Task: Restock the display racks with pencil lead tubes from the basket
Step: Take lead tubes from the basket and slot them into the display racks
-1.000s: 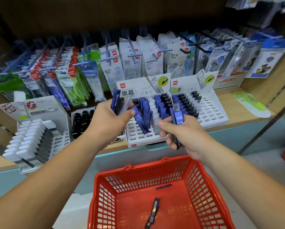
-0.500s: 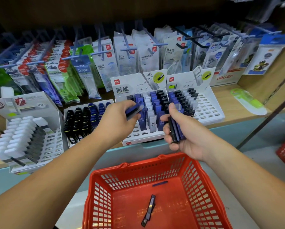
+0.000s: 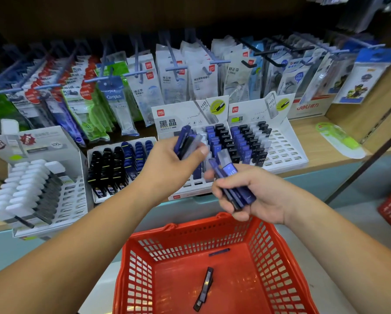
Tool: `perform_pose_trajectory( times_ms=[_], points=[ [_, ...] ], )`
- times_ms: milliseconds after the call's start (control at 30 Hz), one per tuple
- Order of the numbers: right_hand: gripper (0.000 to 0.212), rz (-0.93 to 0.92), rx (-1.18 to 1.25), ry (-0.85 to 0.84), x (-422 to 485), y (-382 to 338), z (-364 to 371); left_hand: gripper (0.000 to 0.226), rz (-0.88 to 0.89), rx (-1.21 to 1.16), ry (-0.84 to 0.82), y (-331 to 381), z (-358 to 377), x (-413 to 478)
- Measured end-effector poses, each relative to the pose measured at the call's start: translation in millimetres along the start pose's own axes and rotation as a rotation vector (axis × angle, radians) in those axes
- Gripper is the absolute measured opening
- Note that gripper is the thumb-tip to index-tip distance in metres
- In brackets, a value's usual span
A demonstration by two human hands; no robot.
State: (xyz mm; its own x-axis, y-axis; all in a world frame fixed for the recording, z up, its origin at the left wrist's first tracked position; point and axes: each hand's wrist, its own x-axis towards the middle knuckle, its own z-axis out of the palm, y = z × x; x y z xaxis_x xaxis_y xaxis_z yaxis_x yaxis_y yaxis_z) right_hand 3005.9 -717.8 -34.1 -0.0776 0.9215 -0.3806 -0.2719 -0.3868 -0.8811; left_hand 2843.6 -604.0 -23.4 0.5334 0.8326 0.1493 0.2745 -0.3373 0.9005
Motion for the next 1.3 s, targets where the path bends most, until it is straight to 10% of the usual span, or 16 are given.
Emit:
perform_pose_trajectory(
  times_ms=[167,467,933,1300],
  points=[
    [0.023,0.043,-0.198,-0.104,1,3,9,0.014,-0.118,-0.216,-0.308,8,1,-8],
    [0.010,-0.003,-0.135,0.214,2,6,-9,0.012,-0.218,-0.312,0.035,-10,-15,3],
    [0.007,-0.358,0.006,0.486,16,1,-3,0.020,-0.155,0.055,-0.231,-11,-30,-10],
    [0.025,-0.291,-0.127,0.414,33,0,34,0.030,-0.015,-0.009,-0.238,-9,-36,-21]
  ],
)
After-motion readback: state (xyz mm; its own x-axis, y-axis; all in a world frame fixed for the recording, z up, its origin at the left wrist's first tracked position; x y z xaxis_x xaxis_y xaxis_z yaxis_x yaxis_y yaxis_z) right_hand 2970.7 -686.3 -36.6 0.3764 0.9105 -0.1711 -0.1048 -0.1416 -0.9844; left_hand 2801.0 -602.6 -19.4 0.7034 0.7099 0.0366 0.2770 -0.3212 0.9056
